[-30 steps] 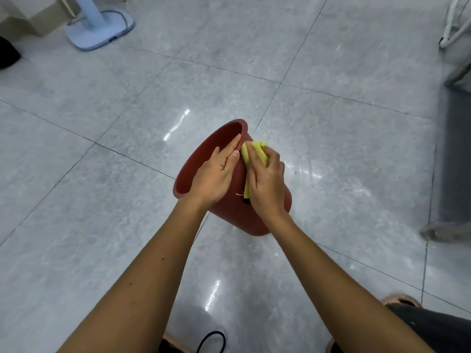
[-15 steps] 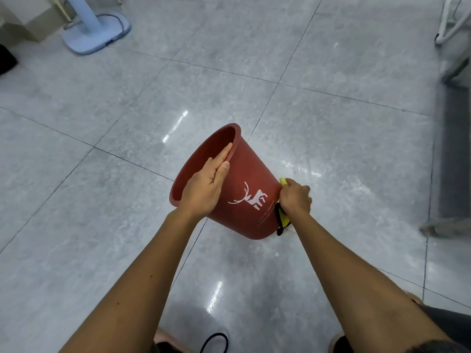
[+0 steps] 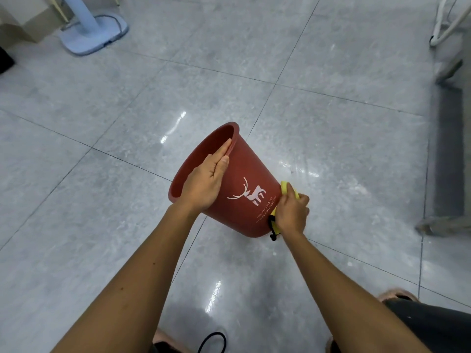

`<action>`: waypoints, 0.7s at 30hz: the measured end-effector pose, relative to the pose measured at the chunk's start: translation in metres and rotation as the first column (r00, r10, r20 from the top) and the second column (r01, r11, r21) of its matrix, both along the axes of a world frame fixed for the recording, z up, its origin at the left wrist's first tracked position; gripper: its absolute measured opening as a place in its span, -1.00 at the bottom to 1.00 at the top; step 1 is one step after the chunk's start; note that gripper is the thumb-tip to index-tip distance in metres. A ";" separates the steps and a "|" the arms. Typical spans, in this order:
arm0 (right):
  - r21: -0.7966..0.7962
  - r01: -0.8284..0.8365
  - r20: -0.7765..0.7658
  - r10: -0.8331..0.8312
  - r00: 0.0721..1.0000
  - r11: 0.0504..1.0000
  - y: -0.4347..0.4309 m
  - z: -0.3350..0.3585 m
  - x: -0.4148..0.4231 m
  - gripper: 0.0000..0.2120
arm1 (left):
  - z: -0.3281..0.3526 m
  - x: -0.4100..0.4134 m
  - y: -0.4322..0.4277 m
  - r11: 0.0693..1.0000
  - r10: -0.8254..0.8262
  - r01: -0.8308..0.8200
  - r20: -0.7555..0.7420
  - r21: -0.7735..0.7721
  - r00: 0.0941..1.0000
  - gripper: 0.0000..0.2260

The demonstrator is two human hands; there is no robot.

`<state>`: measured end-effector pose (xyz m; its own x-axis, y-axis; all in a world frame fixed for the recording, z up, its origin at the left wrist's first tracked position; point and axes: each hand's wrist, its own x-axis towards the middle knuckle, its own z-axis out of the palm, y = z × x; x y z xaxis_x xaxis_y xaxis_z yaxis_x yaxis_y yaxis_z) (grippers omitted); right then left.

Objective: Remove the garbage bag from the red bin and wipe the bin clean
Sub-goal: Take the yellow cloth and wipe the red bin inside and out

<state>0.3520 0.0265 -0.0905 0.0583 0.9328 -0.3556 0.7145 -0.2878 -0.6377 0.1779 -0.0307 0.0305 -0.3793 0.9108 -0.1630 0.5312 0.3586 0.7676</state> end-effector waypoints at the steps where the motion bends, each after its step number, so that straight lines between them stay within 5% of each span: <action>1: -0.042 -0.006 0.004 0.006 1.000 0.999 0.004 0.002 0.004 -0.62 | 0.000 0.003 0.001 1.000 -0.009 0.009 -0.004 -0.002 1.000 -0.65; 6: 0.347 -0.118 -0.146 0.178 0.973 0.931 0.009 0.050 -0.041 -0.63 | 0.006 0.012 0.013 1.000 -0.016 0.016 0.005 0.002 1.000 -0.63; 9: 0.523 -0.192 -0.104 0.285 0.953 0.830 -0.004 0.062 -0.057 -0.55 | 0.007 0.012 0.014 1.000 -0.028 0.028 0.008 0.013 1.000 -0.63; 12: 0.446 -0.170 -0.043 0.211 0.977 0.879 -0.011 0.036 -0.038 -0.54 | 0.004 0.008 0.011 1.000 -0.006 0.006 0.011 0.000 1.000 -0.63; 17: -0.078 -0.022 0.027 0.024 0.999 0.997 0.007 0.008 0.001 -0.61 | 0.002 0.008 0.007 1.000 -0.009 0.009 0.015 0.005 1.000 -0.63; 19: -0.031 -0.043 -0.004 0.042 0.999 0.999 0.016 0.022 -0.008 -0.63 | 0.002 0.012 0.009 1.000 0.000 0.000 0.018 0.020 1.000 -0.63; 21: 0.178 -0.088 -0.089 0.105 0.991 0.980 0.018 0.044 -0.031 -0.66 | 0.003 0.013 0.012 1.000 0.004 -0.004 0.017 0.023 1.000 -0.63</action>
